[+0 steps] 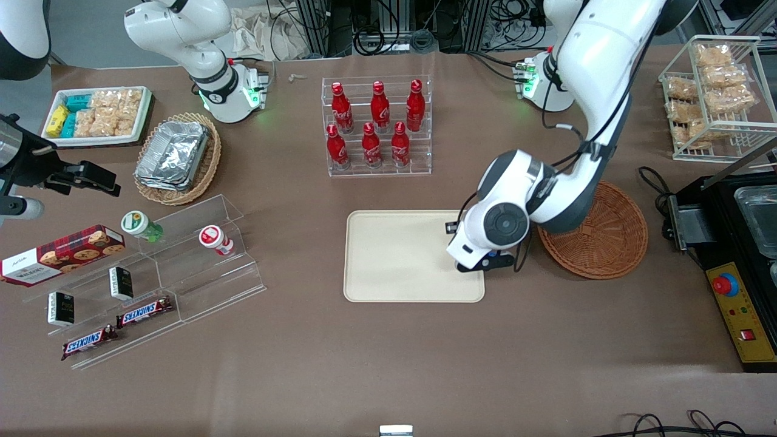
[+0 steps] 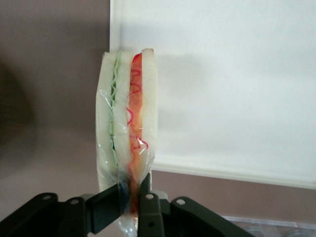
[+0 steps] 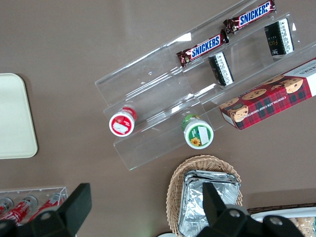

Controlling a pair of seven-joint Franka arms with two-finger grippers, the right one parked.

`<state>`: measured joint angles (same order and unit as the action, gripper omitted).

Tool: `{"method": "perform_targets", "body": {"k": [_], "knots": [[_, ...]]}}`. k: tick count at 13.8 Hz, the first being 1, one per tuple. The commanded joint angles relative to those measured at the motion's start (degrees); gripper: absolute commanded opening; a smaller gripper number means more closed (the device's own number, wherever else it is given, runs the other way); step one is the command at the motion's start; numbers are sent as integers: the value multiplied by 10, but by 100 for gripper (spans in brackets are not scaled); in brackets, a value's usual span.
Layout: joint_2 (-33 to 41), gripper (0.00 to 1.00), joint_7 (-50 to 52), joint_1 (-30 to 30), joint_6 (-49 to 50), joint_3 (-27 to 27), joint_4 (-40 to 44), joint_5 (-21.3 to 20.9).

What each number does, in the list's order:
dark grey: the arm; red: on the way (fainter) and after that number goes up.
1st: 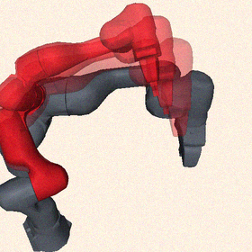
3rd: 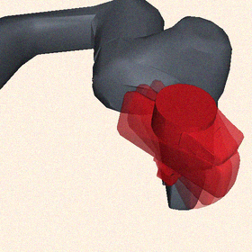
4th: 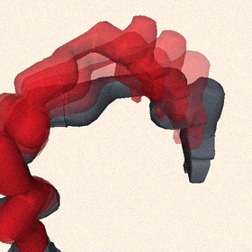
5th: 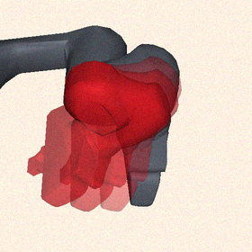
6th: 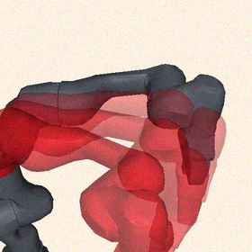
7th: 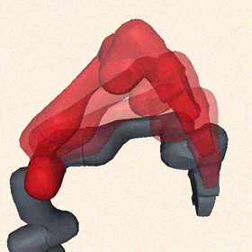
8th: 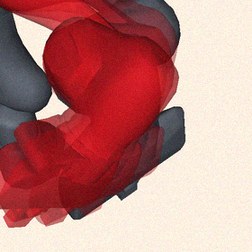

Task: Place sandwich from basket to tray
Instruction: 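Carry the held sandwich over the cream tray with the left gripper, then lower the sandwich onto the tray and open the left gripper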

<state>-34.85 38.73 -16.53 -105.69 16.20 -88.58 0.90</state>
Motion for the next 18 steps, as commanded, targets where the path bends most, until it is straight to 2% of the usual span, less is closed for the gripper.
{"method": "perform_targets", "body": {"k": [1,7,8,9,10,11,12,14,15,18], "knots": [[-44,0,38,-15,-11,1,50,-41],[-64,0,49,-27,-35,0,50,-43],[-67,6,52,-27,-35,0,50,-43],[-67,22,52,-27,-36,0,50,-44],[-66,51,56,-27,-36,-2,51,-45],[-65,71,63,-27,-36,-2,51,-58],[-63,78,67,-25,-35,-1,51,-72],[-55,88,72,-18,-24,-1,51,-74],[-41,96,71,-14,-8,-2,51,-74],[-13,99,71,11,34,-2,52,-74]]}}
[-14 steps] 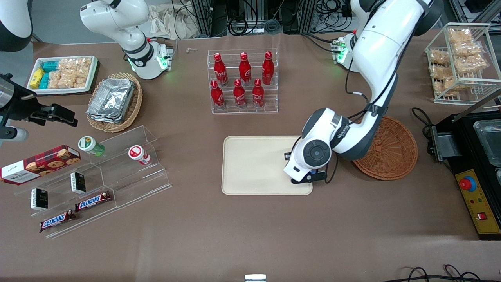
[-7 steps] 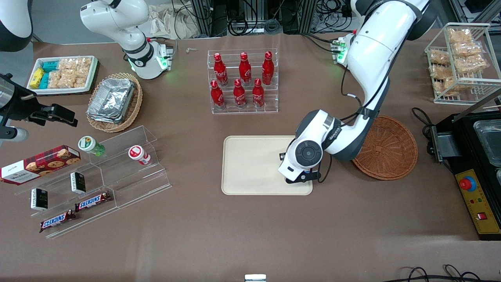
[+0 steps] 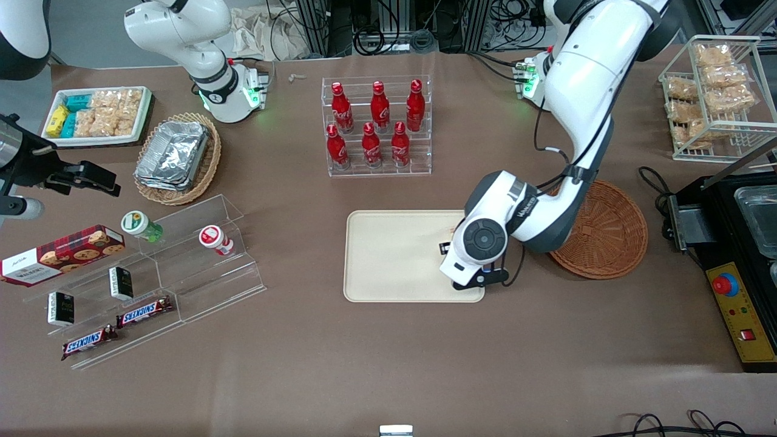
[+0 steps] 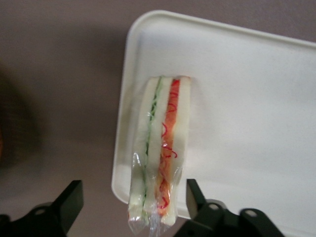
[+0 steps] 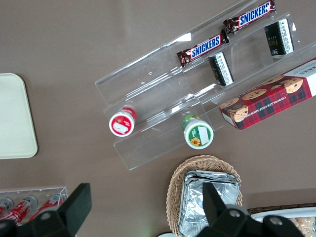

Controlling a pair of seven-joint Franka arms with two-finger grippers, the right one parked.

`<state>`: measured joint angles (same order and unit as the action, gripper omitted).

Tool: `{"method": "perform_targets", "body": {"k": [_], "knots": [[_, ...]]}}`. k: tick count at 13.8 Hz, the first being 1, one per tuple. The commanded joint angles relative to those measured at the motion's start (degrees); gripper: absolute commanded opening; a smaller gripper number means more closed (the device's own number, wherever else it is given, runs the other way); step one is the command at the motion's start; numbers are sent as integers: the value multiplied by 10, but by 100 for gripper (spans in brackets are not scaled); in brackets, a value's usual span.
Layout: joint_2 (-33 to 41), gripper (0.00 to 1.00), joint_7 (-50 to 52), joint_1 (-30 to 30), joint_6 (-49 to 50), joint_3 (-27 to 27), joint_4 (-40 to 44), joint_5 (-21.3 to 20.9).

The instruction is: Place sandwich from basket to tray

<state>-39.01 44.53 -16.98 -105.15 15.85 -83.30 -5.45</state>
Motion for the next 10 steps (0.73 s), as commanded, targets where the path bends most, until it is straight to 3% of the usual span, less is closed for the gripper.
{"method": "perform_targets", "body": {"k": [1,5,10], "knots": [[42,99,11,29,48,1,-1,-11],[122,99,-69,73,150,0,0,-36],[174,99,-137,152,172,-9,-4,-49]]}}
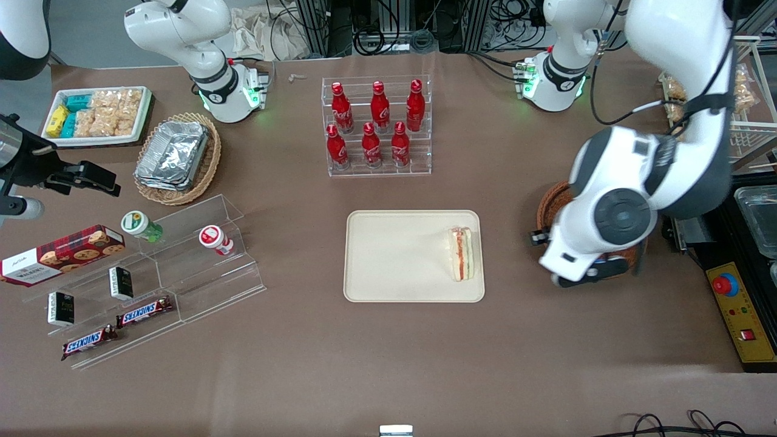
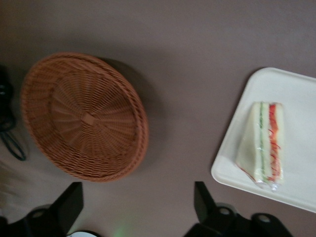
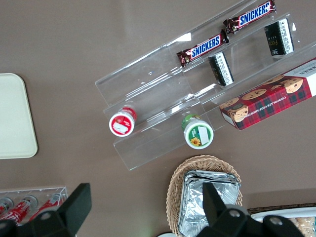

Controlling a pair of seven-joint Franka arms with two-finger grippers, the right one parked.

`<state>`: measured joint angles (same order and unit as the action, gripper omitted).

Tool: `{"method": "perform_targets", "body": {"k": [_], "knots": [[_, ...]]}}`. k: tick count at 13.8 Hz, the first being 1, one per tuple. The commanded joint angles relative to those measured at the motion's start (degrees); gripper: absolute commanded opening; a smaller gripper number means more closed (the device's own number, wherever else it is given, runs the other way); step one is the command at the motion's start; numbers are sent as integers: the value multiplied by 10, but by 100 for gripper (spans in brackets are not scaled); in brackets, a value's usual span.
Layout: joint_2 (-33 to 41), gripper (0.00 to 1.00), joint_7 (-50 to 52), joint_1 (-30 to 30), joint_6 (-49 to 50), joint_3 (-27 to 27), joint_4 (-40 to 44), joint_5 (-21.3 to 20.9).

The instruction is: Place sandwich from basket to tray

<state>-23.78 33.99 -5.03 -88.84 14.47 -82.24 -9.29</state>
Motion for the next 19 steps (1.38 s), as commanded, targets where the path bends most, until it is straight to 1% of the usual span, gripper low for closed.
{"method": "perform_targets", "body": {"k": [1,3,5,7,10,13,14,16,18,19], "knots": [[34,99,-70,47,10,4,-17,-11],[54,99,-119,75,32,3,-20,-13],[86,100,-165,95,33,3,-43,-20],[102,100,-175,101,33,-4,-47,-9],[122,100,-195,85,31,-48,-42,20],[139,100,-216,45,31,-110,-42,23],[145,100,-223,37,32,-127,-43,33],[160,100,-241,24,31,-173,-43,78],[160,100,-244,25,32,-181,-32,82],[147,100,-238,24,32,-180,-12,85]]}}
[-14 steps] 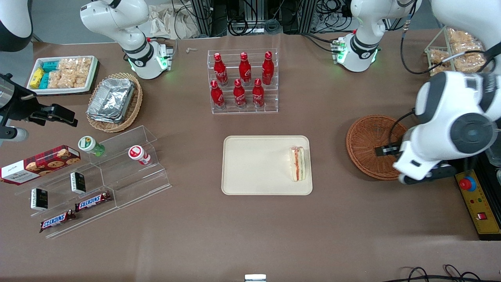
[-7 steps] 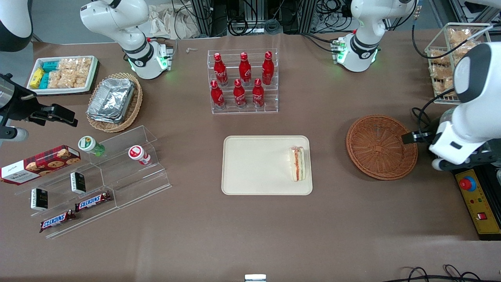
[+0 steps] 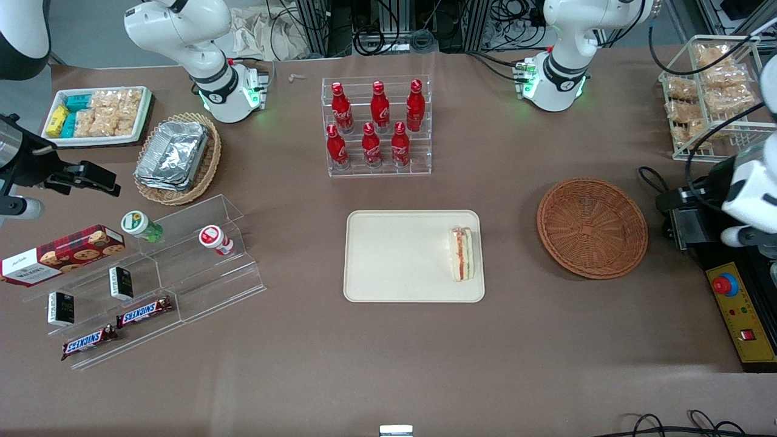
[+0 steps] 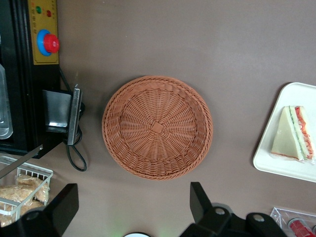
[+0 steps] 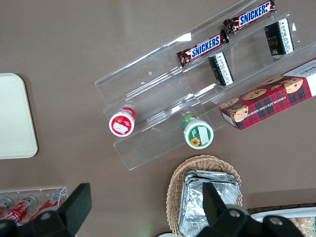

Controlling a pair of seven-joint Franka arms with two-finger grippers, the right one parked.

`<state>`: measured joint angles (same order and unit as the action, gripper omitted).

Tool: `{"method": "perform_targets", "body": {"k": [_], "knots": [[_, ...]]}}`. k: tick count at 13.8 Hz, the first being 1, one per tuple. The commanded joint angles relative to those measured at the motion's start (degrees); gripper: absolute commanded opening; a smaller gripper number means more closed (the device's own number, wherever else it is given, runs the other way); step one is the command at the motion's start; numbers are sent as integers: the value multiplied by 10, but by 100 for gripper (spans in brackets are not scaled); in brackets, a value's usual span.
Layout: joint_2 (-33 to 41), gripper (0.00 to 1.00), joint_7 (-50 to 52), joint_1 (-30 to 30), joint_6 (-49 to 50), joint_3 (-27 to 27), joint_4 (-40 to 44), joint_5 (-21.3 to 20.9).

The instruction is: Place sandwich from basket to tray

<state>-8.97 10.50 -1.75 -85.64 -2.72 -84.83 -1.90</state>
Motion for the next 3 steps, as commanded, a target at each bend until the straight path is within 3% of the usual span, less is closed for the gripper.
{"method": "perform_targets", "body": {"k": [1,3], "knots": [[-19,100,0,-7,5,-7,49,17],[-49,100,0,-8,38,-7,94,25]]}}
